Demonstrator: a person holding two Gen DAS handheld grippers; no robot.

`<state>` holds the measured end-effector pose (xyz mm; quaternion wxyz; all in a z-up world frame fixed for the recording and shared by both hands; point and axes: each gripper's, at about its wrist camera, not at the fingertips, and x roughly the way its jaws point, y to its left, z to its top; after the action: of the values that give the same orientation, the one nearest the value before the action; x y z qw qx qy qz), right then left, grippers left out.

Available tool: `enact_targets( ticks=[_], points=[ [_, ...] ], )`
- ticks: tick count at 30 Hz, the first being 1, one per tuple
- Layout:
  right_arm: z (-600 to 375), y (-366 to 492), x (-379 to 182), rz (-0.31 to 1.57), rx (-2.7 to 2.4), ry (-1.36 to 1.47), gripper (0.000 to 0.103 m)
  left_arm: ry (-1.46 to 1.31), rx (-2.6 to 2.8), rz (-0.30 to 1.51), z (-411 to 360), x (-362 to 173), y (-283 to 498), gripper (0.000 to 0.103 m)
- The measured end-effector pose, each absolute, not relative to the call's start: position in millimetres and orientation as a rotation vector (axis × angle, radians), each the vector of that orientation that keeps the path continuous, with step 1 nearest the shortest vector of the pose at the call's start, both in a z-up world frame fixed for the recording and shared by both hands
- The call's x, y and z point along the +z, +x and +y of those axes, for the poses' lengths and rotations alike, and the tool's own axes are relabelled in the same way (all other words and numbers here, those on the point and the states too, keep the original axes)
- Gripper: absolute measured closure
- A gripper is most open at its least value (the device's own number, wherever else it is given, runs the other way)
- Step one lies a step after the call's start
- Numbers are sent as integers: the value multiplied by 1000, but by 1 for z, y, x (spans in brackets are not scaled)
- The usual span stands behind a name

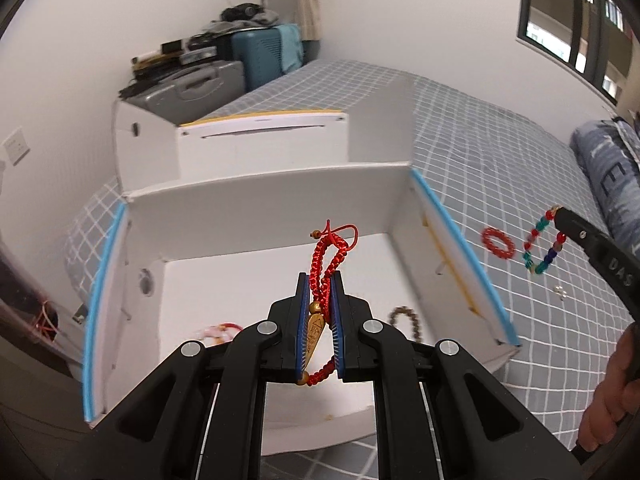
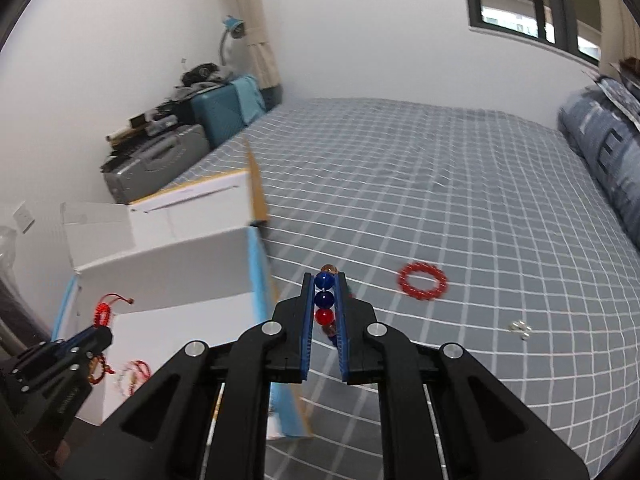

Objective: Organize jewelry
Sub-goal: 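Carry both held bracelets over the open white box, then open both tools to drop the bracelets into the box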

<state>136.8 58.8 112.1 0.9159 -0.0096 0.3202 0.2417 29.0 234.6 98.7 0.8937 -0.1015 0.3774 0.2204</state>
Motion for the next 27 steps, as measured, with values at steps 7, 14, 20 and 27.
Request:
enact_targets(
  ticks=[7,14,20,27],
  points=[
    [111,113,111,646,600,-91,94,-230,511,785,264,96,15,93],
    [160,105,76,711,663,-187,94,-250,559,834,292,75,15,93],
    [178,110,45,813,666,-248,94,-291,564,918,310,47,22,93],
    [186,116,21,883,652,-282,94,-309,562,970,316,31,27,93]
  ],
)
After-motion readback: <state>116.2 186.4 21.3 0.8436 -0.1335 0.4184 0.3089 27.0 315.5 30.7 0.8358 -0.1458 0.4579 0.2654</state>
